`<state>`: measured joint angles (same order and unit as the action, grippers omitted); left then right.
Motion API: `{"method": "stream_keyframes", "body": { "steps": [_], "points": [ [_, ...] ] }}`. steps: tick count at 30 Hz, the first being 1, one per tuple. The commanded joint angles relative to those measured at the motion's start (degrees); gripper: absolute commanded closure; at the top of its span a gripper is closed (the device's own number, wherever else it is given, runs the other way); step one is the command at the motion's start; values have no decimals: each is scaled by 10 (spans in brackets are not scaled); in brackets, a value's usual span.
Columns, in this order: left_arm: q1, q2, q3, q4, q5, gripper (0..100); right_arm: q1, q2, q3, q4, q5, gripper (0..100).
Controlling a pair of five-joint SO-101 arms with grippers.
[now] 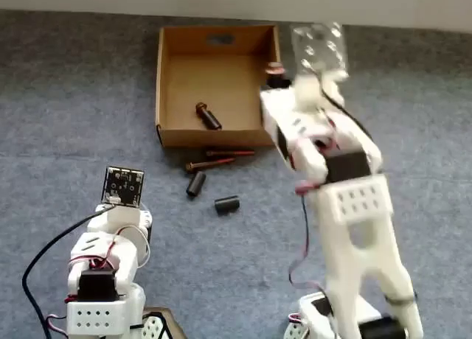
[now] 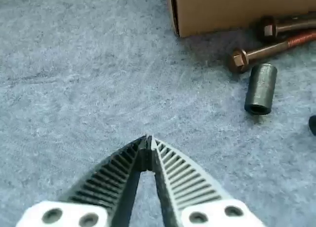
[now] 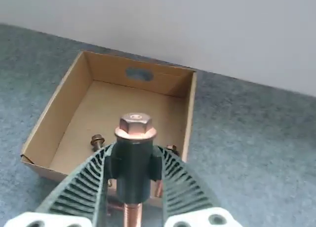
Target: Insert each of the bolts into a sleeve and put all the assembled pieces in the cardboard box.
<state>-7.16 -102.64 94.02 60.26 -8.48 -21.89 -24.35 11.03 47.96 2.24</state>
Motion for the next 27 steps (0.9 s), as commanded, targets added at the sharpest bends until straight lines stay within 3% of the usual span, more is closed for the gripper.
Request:
{"method": "stream_keyframes", "body": {
  "steps": [1,15,27],
  "points": [
    [10,7,-3,-2,-6,959,-23,127,-157,1,-6,992],
    [7,6,-3,3,-7,962,-36,497,-407,1,-7,992],
    [9,2,-7,18,-7,962,14,713,-599,1,-7,992]
  ]
}}
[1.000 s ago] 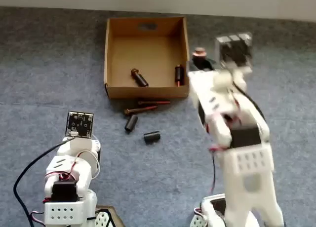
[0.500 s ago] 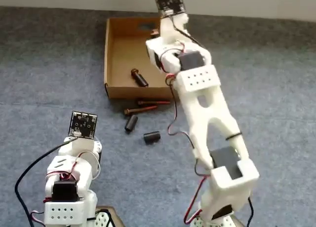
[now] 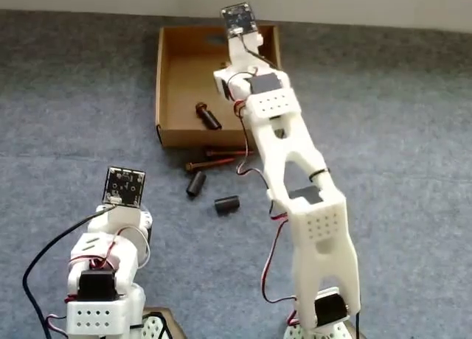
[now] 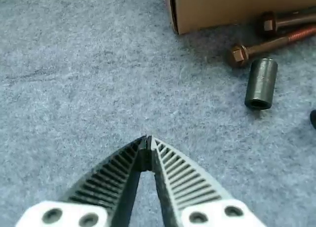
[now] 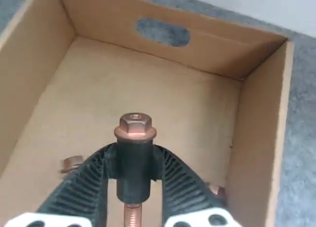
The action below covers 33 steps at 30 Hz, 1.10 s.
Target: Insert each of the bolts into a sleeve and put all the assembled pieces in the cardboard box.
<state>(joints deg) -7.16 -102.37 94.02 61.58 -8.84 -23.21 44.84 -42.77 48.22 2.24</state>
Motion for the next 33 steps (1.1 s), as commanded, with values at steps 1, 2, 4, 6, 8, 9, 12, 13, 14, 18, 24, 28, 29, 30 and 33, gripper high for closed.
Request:
{"method": "stream_keyframes", "body": {
  "steps": [1,2,4,6,8,9,12,13,14,18,24,28,29,30,33],
  "points": [
    [9,0,-7,5,-4,962,29,40,-74,-1,-7,992],
    [9,0,-7,5,-4,962,33,59,-90,-1,-7,992],
    [9,0,-7,5,-4,962,37,89,-119,2,-7,992],
    [9,0,-7,5,-4,962,40,113,-141,3,-7,992],
    [9,0,-7,4,-4,962,40,128,-155,12,-6,992],
    [9,0,-7,4,-4,962,38,134,-163,21,-6,992],
    [9,0,-7,3,-4,962,36,145,-180,48,-6,992],
    [9,0,-7,3,-4,962,36,146,-184,58,-6,992],
    [9,0,-7,2,-4,962,36,146,-189,71,-6,992],
    [9,0,-7,2,-4,962,36,143,-218,124,-6,992],
    [9,0,-7,2,-4,962,37,146,-258,178,-7,992],
    [9,0,-7,2,-4,962,38,147,-258,194,-7,992],
    [9,0,-7,2,-4,962,38,147,-257,196,-11,992],
    [9,0,-7,2,-4,962,38,147,-257,198,-22,992],
    [9,0,-7,2,-4,962,40,147,-257,198,-59,992]
  ]
}}
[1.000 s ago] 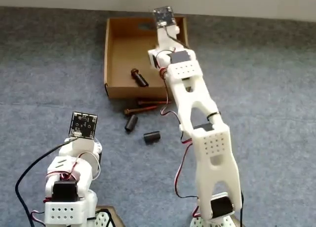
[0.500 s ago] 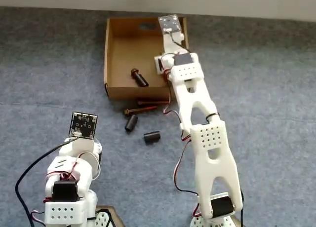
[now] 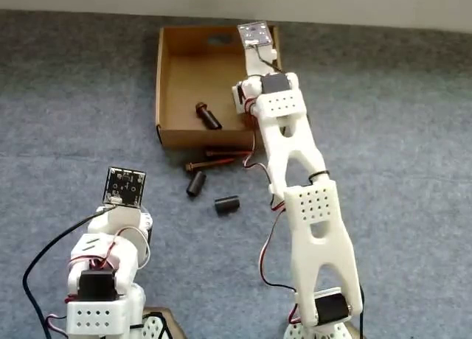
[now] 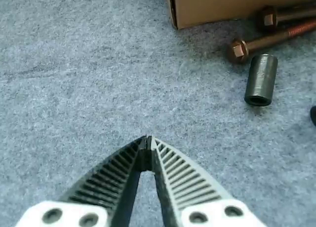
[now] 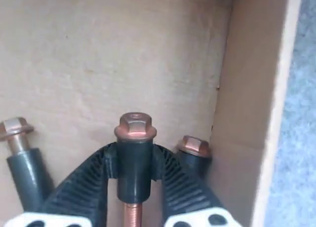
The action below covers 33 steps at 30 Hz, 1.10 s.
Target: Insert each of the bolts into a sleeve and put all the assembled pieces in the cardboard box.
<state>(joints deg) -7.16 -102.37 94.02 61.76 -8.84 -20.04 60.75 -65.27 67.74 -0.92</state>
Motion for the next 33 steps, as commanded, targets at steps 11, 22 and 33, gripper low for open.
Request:
{"method": "stream_keyframes", "body": {
  "steps": [11,22,33],
  "points": [
    [9,0,-7,0,-4,962,8,-11,-13,31,-31,992],
    [9,-1,-7,0,-4,962,8,-10,-12,40,-31,988],
    [9,-1,-7,1,-4,962,5,-10,-12,63,-31,845]
  ]
}}
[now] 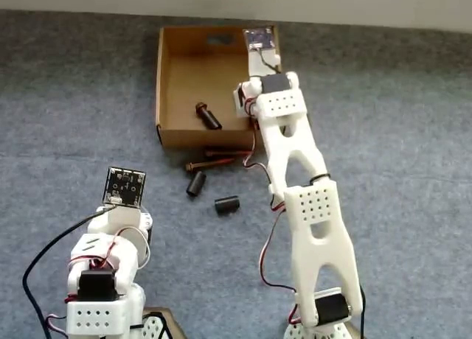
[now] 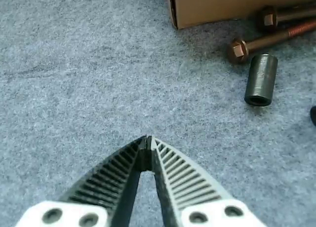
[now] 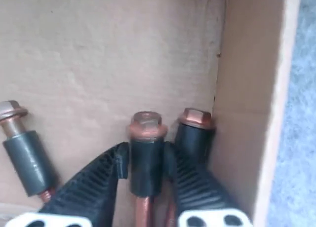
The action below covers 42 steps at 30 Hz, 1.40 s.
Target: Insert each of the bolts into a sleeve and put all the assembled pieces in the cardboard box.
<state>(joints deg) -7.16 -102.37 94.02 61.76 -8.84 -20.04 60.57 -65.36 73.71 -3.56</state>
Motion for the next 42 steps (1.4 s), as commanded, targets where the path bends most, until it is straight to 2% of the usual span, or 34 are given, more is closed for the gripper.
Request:
{"method": "stream_keyframes", "body": {
  "steps": [1,7,11,14,18,23,29,34,37,42],
  "points": [
    [9,-1,-7,1,-4,962,5,-9,-12,3,-4,846],
    [9,-1,-7,0,-4,962,5,-17,-28,-1,-4,846],
    [9,-1,-7,0,-4,962,5,-15,-102,34,-4,847],
    [9,-1,-7,0,-4,962,5,-16,-212,92,-4,856],
    [9,-1,-7,0,-4,962,5,-16,-376,138,2,920],
    [9,-1,-6,0,-4,962,5,-39,-349,178,73,922],
    [9,-1,-4,-1,-4,962,5,-124,-359,270,74,909],
    [9,-1,-3,-1,-4,962,5,-214,-338,275,73,849],
    [9,-1,-3,-1,-4,962,-6,-273,-235,275,73,850],
    [9,-1,-3,-1,-4,962,-47,-429,40,275,73,850]
  ]
}}
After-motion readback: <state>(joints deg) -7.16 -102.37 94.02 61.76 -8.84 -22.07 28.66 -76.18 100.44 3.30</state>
